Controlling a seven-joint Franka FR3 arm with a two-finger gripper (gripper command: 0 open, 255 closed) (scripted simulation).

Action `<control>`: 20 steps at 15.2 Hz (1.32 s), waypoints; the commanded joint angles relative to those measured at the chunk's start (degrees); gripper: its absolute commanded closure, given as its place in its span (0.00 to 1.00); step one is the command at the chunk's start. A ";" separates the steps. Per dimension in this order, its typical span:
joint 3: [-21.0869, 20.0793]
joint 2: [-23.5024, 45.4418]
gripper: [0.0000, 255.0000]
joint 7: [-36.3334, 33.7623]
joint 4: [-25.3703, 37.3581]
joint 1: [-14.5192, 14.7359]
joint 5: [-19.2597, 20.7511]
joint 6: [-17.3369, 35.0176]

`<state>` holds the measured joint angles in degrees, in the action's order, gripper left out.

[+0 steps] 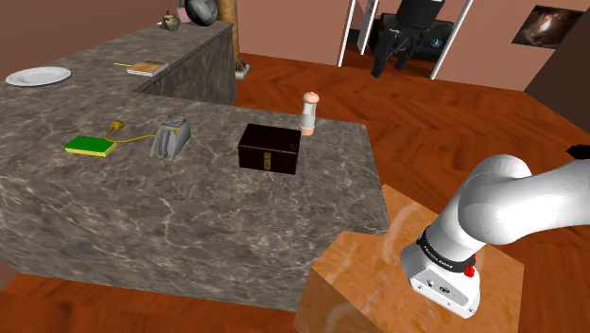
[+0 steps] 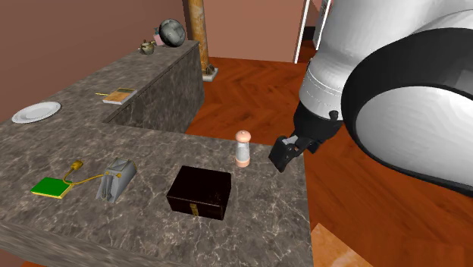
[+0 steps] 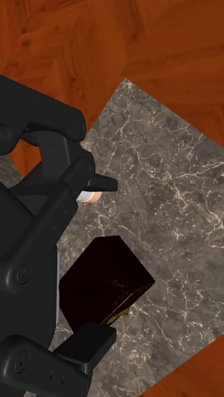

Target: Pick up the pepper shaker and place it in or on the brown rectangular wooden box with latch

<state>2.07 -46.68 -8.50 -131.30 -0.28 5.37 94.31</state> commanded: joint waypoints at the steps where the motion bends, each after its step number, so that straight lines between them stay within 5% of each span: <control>1: 0.00 0.00 0.00 0.00 0.00 0.00 0.00 0.00; 11: 7.77 20.28 0.00 6.25 6.77 -0.14 -1.32 10.72; 20: 13.48 40.91 0.00 13.76 19.02 -0.22 -7.49 15.45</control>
<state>15.04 -7.75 4.41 -113.57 -0.39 -1.33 109.57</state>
